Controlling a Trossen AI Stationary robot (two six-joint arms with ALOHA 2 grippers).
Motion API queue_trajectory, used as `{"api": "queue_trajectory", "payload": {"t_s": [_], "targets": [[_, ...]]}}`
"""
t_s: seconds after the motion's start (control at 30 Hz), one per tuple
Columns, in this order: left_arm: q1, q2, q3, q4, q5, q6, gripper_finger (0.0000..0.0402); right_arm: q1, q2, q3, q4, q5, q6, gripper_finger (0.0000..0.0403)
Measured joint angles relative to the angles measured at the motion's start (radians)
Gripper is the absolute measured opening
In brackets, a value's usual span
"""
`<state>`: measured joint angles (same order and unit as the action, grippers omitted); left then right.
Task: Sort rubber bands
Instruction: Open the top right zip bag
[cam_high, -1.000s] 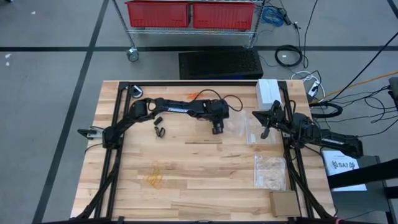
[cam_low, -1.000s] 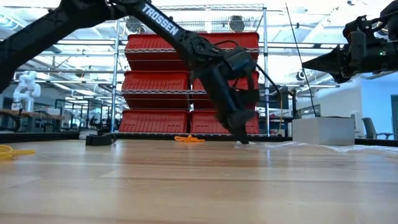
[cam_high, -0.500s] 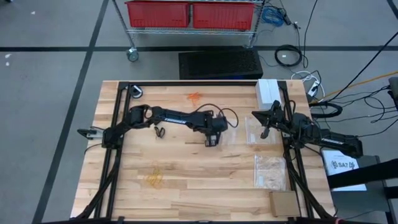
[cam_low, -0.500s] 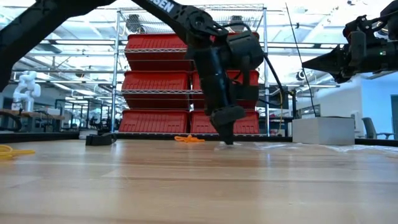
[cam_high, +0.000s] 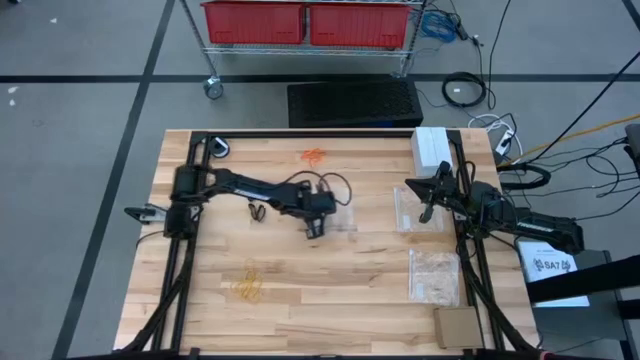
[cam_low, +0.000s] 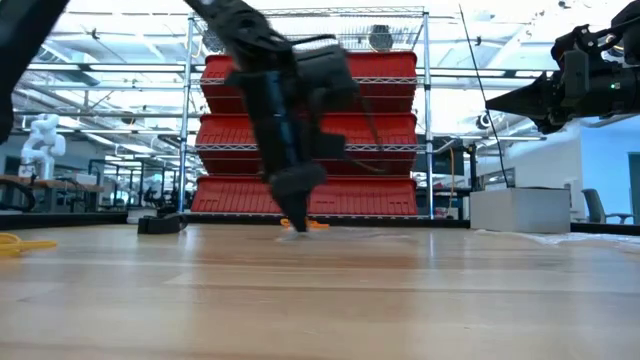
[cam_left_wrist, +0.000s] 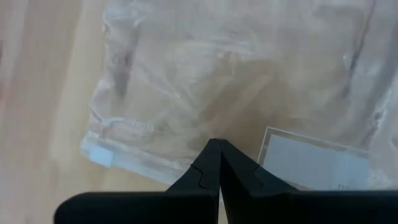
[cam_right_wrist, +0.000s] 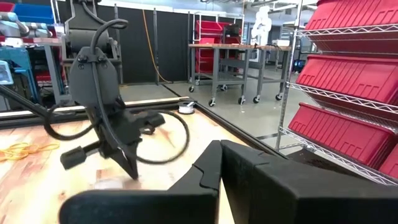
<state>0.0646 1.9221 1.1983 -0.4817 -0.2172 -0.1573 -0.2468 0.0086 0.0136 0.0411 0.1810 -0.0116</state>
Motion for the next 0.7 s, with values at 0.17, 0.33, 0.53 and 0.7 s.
{"api": "queue_trajectory", "payload": {"t_s": [0.17,0.33,0.53,0.7], "targets": [[-0.014,-0.137,-0.221,0.141,0.012,-0.11,0.0006,0.0,0.0,0.0,0.0,0.0,0.0,0.0],[-0.058,-0.19,-0.379,0.381,0.038,-0.239,0.0006,0.0,0.0,0.0,0.0,0.0,0.0,0.0],[-0.116,-0.175,-0.427,0.598,0.069,-0.283,0.0006,0.0,0.0,0.0,0.0,0.0,0.0,0.0],[-0.133,-0.16,-0.424,0.784,0.082,-0.217,0.0006,0.0,0.0,0.0,0.0,0.0,0.0,0.0]]}}
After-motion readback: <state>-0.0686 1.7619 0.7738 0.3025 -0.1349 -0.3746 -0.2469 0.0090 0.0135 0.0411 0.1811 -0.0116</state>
